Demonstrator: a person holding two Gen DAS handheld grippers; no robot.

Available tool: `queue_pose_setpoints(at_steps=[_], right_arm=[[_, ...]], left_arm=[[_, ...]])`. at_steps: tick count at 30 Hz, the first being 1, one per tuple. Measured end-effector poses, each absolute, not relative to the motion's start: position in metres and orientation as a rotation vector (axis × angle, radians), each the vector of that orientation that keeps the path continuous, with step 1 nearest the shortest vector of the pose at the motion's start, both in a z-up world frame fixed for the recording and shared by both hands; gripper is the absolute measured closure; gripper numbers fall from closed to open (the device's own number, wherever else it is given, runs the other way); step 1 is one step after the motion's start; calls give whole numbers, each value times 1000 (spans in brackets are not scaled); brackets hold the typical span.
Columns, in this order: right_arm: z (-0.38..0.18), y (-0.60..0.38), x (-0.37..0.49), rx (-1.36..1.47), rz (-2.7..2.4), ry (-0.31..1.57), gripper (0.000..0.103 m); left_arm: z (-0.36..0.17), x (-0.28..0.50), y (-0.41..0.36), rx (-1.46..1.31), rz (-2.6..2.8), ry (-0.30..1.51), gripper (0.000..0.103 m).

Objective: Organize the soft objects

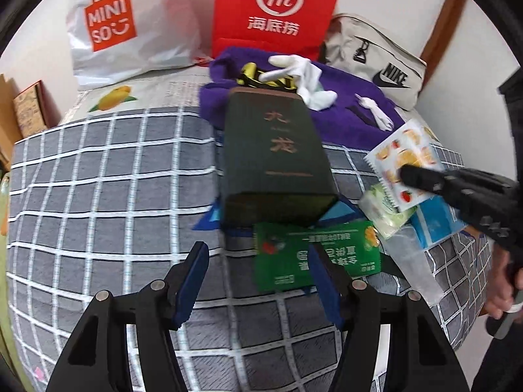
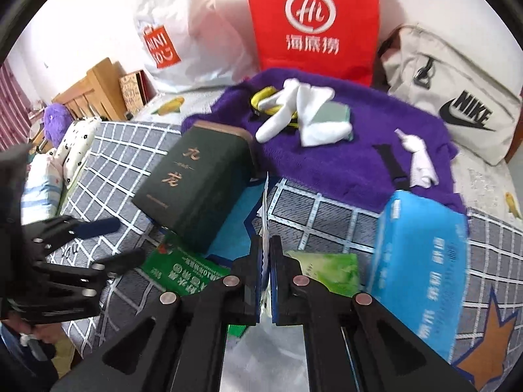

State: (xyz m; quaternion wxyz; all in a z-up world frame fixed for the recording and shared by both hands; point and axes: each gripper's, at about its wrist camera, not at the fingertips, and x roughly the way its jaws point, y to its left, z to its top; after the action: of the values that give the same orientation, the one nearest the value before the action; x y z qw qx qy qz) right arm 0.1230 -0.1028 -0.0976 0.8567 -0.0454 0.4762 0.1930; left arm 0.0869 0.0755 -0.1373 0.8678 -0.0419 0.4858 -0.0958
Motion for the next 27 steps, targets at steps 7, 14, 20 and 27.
queue_pose_setpoints(at_steps=[7, 14, 20, 27], right_arm=[[-81, -127, 95, -78, 377, 972, 99], [-81, -149, 86, -31, 356, 963, 99], [-84, -158, 77, -3, 362, 963, 99], [-87, -172, 72, 27, 357, 965, 99]], left_arm=[[-162, 86, 65, -70, -227, 1050, 41], [-161, 67, 46, -57, -364, 1058, 40], [-155, 54, 34, 31, -343, 1037, 40], [-132, 54, 26, 144, -348, 951, 39]])
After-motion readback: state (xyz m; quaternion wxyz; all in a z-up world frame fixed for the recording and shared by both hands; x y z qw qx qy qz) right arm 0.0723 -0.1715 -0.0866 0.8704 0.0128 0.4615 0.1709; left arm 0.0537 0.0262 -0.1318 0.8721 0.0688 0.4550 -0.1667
